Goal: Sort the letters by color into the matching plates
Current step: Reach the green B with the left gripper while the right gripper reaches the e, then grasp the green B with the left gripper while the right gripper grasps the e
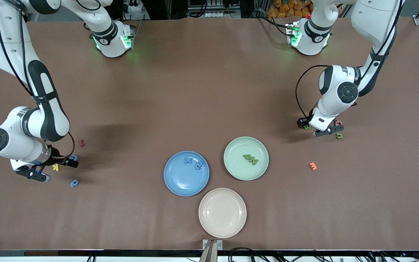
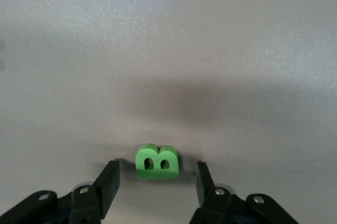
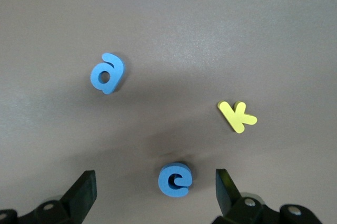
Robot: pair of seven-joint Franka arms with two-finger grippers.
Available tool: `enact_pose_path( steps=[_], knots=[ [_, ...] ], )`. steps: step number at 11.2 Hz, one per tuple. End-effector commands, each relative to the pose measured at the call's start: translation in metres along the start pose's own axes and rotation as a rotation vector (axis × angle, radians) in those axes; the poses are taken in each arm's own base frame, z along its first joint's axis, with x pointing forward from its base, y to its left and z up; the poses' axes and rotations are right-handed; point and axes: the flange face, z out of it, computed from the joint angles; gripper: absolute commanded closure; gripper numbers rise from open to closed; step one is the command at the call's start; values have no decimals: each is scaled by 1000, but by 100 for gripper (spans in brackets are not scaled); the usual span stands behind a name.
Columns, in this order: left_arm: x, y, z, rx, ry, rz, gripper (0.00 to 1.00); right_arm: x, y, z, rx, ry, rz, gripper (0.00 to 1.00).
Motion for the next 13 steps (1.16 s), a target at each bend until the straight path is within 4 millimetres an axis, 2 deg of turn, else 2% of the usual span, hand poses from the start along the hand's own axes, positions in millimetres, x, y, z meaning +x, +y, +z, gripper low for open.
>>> enact_pose_path(
  steps=[1,4,6,8,9,10,11,12,13],
  knots=[
    [-2,1,7,-10,15,1,33,-11,6,2,8,35,-8,0],
    [1,1,5,-10,20,32,40,-21,14,19,8,66,0,0],
    [1,1,4,-9,22,40,44,-25,16,24,9,69,4,0],
    [1,0,4,-8,22,58,61,-32,17,31,14,80,9,0],
    [2,0,3,-8,23,65,73,-35,19,33,14,82,10,3],
    [2,0,3,-8,23,66,77,-36,17,34,17,86,5,12],
    [2,0,3,-8,24,78,78,-37,19,35,19,84,7,33],
    [3,-1,1,-8,26,88,84,-39,19,35,22,78,9,58],
    [6,-1,-2,-9,33,91,96,-40,24,36,23,75,17,76]
  ],
)
